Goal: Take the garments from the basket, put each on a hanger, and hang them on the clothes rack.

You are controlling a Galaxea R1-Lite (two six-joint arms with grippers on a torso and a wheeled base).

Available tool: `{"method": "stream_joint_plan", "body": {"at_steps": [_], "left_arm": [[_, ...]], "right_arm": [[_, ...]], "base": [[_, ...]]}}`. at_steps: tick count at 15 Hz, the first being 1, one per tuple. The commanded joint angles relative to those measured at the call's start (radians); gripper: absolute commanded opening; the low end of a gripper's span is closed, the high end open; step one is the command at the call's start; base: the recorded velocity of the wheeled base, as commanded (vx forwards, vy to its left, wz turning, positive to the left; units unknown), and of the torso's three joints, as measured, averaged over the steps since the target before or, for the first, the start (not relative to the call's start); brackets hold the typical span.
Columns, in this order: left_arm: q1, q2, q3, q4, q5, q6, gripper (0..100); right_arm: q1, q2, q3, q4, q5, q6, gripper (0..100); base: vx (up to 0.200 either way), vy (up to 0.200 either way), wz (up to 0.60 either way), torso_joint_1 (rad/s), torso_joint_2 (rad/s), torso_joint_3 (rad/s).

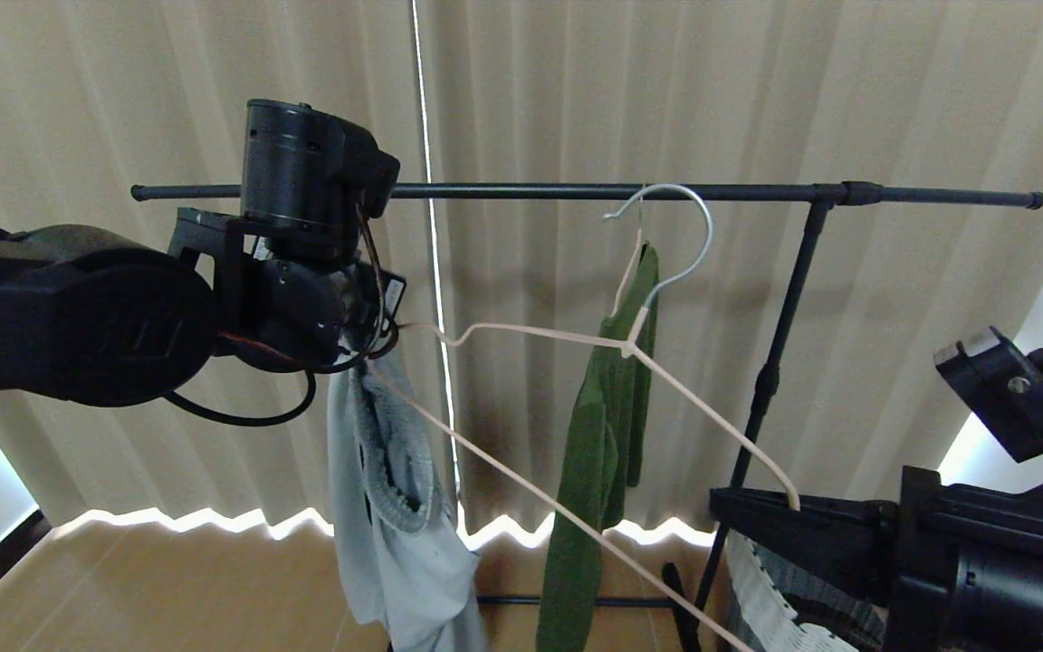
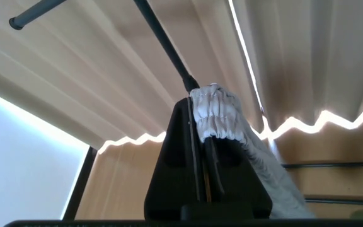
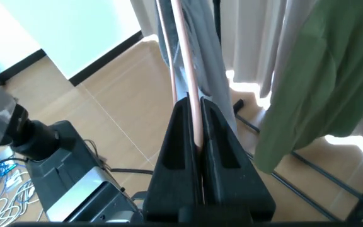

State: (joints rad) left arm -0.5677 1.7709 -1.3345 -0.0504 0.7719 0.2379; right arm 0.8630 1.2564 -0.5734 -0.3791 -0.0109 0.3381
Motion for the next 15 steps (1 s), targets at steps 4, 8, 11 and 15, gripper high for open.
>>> {"method": "stream_joint_plan", "body": {"at_steps": [4, 8, 11, 15], "left_arm": [[-0.003, -0.005, 0.008, 0.0, 0.013, 0.0, 0], [-0.008, -0.004, 0.008, -0.002, 0.033, -0.002, 0], [-0.008, -0.005, 0.006, -0.002, 0.038, 0.0, 0], [-0.006, -0.013, 0.015, 0.0, 0.066, 0.0, 0]], "right_arm": [[-0.002, 0.25, -0.123, -0.11, -0.081, 0.001, 0], [-0.002, 0.351, -0.181, -0.122, -0.118, 0.001, 0], [0.002, 0.399, -0.192, -0.126, -0.153, 0.001, 0], [0.021, 0.442, -0.191, -0.124, -0.242, 0.002, 0]], "base": [[0.0, 0.0, 0.0, 0.0, 0.0, 0.0], [0.0, 0.0, 0.0, 0.0, 0.0, 0.0], [0.0, 0.0, 0.0, 0.0, 0.0, 0.0], [0.0, 0.0, 0.0, 0.0, 0.0, 0.0]]}}
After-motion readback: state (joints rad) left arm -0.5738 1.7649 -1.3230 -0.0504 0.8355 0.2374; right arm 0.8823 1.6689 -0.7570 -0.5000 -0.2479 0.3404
